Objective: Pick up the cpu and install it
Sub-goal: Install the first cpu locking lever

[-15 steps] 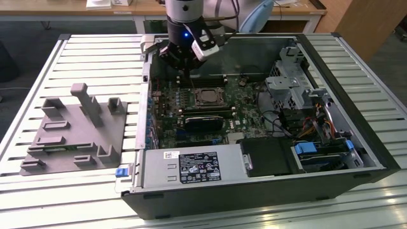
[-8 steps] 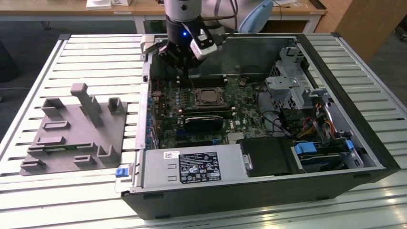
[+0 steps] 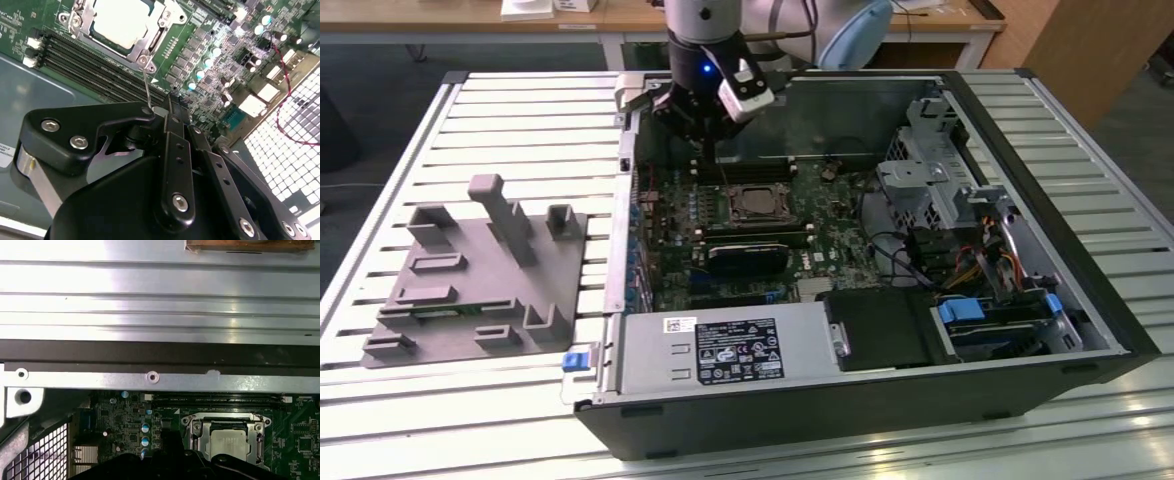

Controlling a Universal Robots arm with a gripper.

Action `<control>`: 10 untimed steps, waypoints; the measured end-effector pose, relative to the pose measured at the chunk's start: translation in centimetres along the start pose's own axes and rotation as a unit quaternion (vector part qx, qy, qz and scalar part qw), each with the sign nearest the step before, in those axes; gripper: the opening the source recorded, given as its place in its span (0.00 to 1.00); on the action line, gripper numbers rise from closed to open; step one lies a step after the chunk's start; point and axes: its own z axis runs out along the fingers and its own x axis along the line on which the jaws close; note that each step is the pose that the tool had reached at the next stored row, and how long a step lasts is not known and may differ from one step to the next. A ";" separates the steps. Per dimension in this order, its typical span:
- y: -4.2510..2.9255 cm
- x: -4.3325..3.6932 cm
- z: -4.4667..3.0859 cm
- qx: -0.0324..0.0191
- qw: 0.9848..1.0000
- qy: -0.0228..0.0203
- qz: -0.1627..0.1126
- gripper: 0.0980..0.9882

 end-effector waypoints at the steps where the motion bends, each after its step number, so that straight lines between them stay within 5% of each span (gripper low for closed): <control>1: 0.08 0.00 0.02 0.000 1.000 0.000 0.000 0.01; 10: 0.37 -0.78 0.11 0.000 1.000 0.000 0.000 0.01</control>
